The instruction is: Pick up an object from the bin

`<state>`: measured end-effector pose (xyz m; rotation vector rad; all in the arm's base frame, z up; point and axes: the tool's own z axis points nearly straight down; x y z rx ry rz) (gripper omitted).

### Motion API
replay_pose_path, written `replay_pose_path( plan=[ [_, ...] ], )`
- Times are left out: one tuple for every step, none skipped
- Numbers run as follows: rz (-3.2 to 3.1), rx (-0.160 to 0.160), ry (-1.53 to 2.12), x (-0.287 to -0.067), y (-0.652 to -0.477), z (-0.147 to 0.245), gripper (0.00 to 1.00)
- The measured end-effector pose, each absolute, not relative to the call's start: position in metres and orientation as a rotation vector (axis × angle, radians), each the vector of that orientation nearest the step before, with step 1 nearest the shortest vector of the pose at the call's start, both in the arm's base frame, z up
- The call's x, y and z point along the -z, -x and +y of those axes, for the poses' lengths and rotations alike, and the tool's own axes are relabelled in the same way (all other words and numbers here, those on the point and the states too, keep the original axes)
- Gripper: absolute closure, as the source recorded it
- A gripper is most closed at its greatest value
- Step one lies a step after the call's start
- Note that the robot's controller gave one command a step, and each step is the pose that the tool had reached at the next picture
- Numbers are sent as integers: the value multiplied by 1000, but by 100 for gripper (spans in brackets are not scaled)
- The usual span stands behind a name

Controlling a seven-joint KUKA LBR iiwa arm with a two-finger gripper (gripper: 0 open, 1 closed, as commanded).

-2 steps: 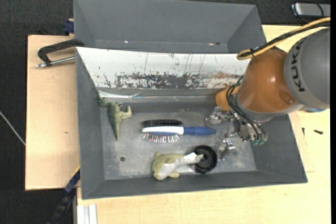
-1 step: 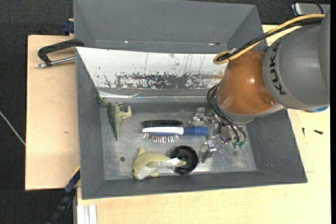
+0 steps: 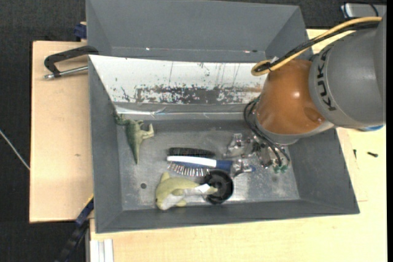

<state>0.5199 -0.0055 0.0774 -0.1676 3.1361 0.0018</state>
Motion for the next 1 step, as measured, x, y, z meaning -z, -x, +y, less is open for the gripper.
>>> replay_pose_path(
  plan=[
    [3094, 5, 468, -255, -507, -47, 100]
  ],
)
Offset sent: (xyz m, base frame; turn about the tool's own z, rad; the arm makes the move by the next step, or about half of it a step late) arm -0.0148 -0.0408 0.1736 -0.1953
